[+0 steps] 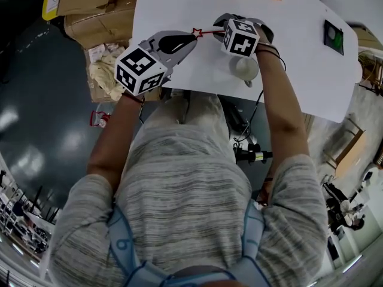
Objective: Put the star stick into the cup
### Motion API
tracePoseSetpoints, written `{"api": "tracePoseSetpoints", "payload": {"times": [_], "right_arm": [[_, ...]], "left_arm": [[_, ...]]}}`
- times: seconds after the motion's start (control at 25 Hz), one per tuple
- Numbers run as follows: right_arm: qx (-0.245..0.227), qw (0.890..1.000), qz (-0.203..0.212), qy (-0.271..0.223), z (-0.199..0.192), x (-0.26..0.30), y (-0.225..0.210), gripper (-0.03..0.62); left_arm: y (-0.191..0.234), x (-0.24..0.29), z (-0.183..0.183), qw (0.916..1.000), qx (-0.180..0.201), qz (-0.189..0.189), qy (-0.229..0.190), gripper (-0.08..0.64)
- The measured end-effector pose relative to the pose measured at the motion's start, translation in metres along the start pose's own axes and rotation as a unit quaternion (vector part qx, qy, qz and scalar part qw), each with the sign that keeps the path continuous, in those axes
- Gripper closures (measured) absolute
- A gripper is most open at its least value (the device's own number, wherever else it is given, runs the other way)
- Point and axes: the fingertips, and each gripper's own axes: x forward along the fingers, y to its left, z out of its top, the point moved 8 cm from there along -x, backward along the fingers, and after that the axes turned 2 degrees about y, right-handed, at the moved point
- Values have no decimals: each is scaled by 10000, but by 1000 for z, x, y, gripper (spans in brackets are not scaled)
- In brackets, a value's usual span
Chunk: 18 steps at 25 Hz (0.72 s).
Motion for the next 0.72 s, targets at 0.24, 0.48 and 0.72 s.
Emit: {"api": "tracePoseSetpoints", "payload": {"times": [0.24, 0.48, 0.72], "right_arm": [[-228, 9984, 232, 460, 2, 29, 2, 511], [-583, 9946, 258, 821, 1, 43, 2, 534], [-612, 9931, 464, 882, 1, 46, 1, 557]], "left_arm": [[0, -7, -15, 10000, -66, -42, -1, 543], [2, -6, -23, 9998, -174, -83, -36, 543], [7, -6, -29, 9995, -268, -131, -32, 543]]}}
